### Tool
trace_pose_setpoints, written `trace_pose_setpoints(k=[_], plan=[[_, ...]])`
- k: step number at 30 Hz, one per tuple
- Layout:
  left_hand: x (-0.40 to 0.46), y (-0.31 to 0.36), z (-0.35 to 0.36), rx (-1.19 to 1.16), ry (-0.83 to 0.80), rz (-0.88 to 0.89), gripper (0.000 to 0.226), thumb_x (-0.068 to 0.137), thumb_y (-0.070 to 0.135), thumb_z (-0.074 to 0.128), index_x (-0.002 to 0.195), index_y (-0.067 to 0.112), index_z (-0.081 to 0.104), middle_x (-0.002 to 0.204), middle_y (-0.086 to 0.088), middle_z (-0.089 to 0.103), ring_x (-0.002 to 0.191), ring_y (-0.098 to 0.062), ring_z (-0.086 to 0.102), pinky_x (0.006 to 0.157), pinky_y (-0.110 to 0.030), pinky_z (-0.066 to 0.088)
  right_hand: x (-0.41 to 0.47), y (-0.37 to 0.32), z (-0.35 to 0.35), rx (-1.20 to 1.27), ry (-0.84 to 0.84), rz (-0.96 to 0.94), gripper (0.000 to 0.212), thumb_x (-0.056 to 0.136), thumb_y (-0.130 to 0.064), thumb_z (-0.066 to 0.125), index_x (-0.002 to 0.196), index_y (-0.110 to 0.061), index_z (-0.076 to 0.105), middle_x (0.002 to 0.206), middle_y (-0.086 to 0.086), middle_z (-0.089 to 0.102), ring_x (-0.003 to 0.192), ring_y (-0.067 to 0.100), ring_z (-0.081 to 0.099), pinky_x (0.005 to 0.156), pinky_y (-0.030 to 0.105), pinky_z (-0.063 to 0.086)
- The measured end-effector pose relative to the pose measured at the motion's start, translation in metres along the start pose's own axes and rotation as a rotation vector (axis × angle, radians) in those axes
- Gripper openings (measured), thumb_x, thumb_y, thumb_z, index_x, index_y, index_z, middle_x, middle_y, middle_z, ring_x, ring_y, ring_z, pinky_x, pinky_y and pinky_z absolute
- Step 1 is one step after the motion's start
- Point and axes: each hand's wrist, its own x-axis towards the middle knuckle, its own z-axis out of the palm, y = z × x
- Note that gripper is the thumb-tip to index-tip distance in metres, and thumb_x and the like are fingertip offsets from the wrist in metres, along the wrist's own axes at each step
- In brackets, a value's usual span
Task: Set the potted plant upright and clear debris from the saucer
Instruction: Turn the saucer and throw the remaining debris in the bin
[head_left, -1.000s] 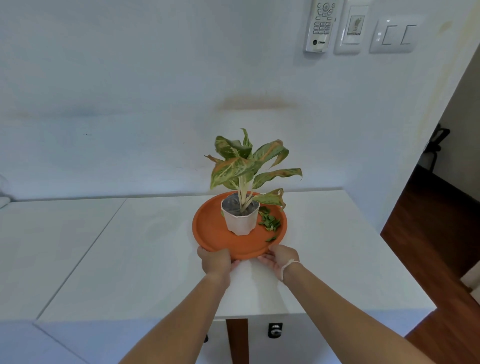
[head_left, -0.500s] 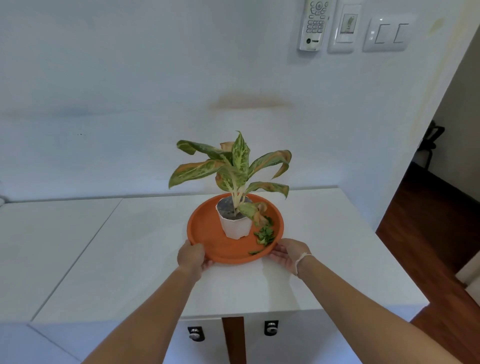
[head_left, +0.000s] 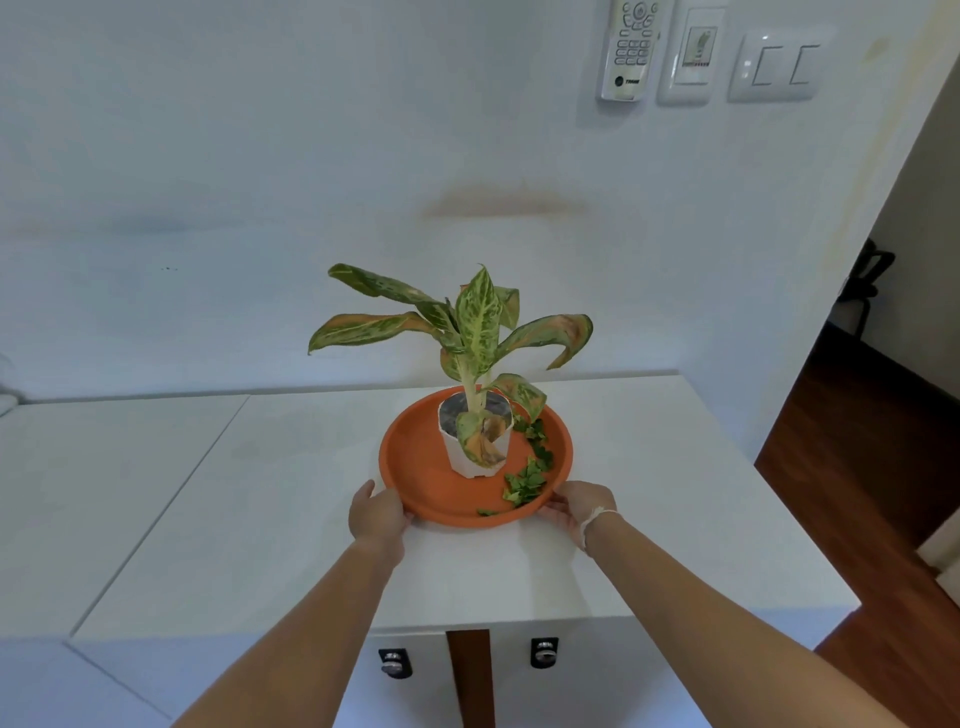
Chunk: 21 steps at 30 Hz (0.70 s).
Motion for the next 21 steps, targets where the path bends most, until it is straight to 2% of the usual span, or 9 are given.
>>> trace_pose_setpoints(k=[2,5,6,9,12,14,17,20,21], plan=[[-0.009,-0.002,0.006,-0.049,-0.039,-0.022,0.065,0.089,-0.006,0.045,0.149,0.013,0.027,0.140,-0.017,0.048,0.115,-0.035,0.058,0.097,-0.043,0.051,0.000,0.004,0.005,0.024,0.004,0.012,0.026,0.090,0.012,0.043,0.111,0.013,0.057,0.074,0.015,0.058,0.063,0.026,0.057,0.062,0.039,0.057],[-0.023,-0.007,0.019,-0.096,-0.131,-0.055,0.066,0.088,-0.003,0.055,0.147,0.013,0.031,0.126,-0.019,0.060,0.099,-0.029,0.063,0.084,-0.038,0.056,-0.003,0.010,0.013,0.085,-0.003,0.030,0.032,0.091,0.012,0.041,0.119,0.016,0.054,0.084,0.017,0.060,0.065,0.025,0.056,0.077,0.041,0.056],[-0.027,-0.009,0.023,-0.118,-0.154,-0.068,0.066,0.087,-0.004,0.054,0.146,0.014,0.032,0.124,-0.019,0.062,0.097,-0.029,0.064,0.081,-0.036,0.056,-0.005,0.011,0.015,0.100,-0.005,0.040,0.033,0.091,0.012,0.040,0.122,0.014,0.053,0.088,0.018,0.060,0.065,0.025,0.055,0.078,0.039,0.058],[-0.036,-0.012,0.032,-0.143,-0.168,-0.066,0.068,0.088,-0.009,0.048,0.148,0.017,0.028,0.123,-0.020,0.061,0.099,-0.031,0.063,0.087,-0.038,0.053,-0.008,0.011,0.014,0.094,-0.019,0.060,0.035,0.093,0.010,0.040,0.126,0.012,0.051,0.089,0.018,0.059,0.069,0.025,0.056,0.051,0.029,0.058],[-0.037,-0.012,0.029,-0.145,-0.174,-0.050,0.069,0.088,-0.009,0.052,0.148,0.017,0.029,0.098,-0.013,0.063,0.095,-0.031,0.063,0.092,-0.041,0.052,-0.007,0.010,0.006,0.058,-0.063,0.056,0.036,0.094,0.008,0.040,0.129,0.014,0.047,0.086,0.019,0.058,0.073,0.028,0.057,0.080,0.038,0.052],[-0.033,-0.009,0.025,-0.125,-0.168,-0.052,0.070,0.088,-0.009,0.053,0.148,0.017,0.029,0.089,-0.012,0.062,0.084,-0.029,0.064,0.090,-0.041,0.053,-0.006,0.009,0.002,0.032,-0.068,0.055,0.036,0.095,0.007,0.040,0.130,0.014,0.046,0.079,0.017,0.055,0.068,0.026,0.055,0.089,0.042,0.046],[-0.024,-0.004,0.018,-0.080,-0.176,-0.054,0.072,0.087,-0.010,0.052,0.149,0.018,0.029,0.081,-0.012,0.063,0.066,-0.022,0.059,0.070,-0.036,0.059,-0.005,0.004,-0.006,0.022,-0.060,0.036,0.035,0.095,0.005,0.043,0.128,0.015,0.047,0.078,0.017,0.056,0.067,0.026,0.056,0.081,0.038,0.052],[-0.014,0.002,0.011,-0.009,-0.190,-0.045,0.067,0.088,-0.008,0.047,0.148,0.019,0.032,0.079,-0.010,0.063,0.062,-0.020,0.056,0.048,-0.025,0.056,-0.002,-0.003,-0.014,0.009,-0.035,0.009,0.034,0.091,0.007,0.048,0.124,0.016,0.050,0.078,0.018,0.057,0.066,0.027,0.058,0.055,0.033,0.060],[-0.012,0.004,0.009,0.013,-0.194,-0.042,0.064,0.089,-0.008,0.045,0.146,0.019,0.036,0.080,-0.009,0.063,0.062,-0.020,0.055,0.045,-0.023,0.055,-0.001,-0.005,-0.016,0.004,-0.029,0.001,0.034,0.090,0.008,0.048,0.123,0.016,0.051,0.078,0.018,0.057,0.066,0.027,0.058,0.059,0.035,0.060]])
